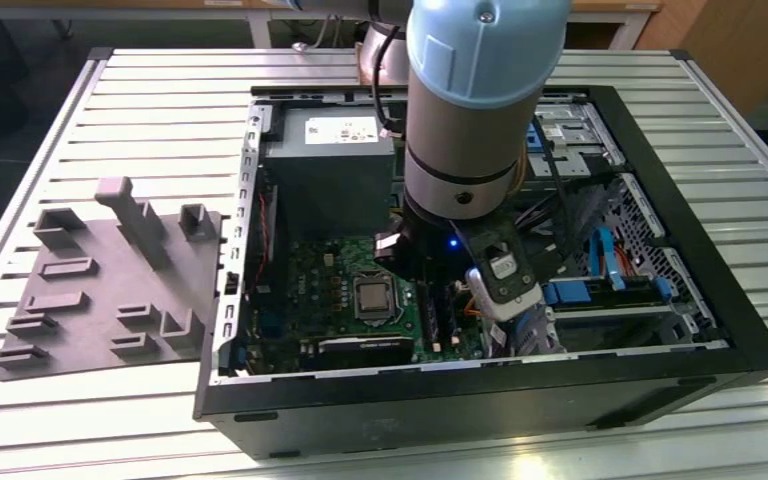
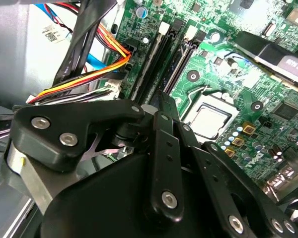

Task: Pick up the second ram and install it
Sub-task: 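Press down the second ram until it locks into place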

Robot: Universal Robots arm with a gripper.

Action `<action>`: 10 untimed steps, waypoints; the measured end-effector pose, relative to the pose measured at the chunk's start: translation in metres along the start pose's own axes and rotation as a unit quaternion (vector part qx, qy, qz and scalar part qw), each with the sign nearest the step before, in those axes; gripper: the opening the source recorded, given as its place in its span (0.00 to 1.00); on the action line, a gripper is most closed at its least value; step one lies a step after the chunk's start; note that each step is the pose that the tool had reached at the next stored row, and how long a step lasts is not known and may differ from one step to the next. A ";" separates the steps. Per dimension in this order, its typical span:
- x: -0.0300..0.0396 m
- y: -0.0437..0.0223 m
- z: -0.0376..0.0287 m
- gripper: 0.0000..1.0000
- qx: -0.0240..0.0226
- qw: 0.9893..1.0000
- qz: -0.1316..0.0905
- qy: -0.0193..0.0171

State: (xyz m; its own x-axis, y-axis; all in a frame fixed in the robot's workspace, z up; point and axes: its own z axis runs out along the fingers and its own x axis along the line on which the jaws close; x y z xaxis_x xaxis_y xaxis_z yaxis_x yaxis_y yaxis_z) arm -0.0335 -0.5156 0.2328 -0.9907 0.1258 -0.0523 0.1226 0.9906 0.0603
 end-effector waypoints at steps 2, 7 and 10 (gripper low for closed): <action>-0.0001 -0.0010 -0.0001 0.11 0.000 1.000 0.000 0.000; -0.0004 -0.0035 -0.0002 0.11 0.000 1.000 0.000 0.000; -0.0006 -0.0049 -0.0003 0.11 0.000 1.000 0.000 0.000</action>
State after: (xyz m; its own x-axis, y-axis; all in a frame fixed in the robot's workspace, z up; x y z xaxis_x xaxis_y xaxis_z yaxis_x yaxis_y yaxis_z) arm -0.0335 -0.5205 0.2328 -0.9907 0.1258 -0.0523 0.1226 0.9906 0.0602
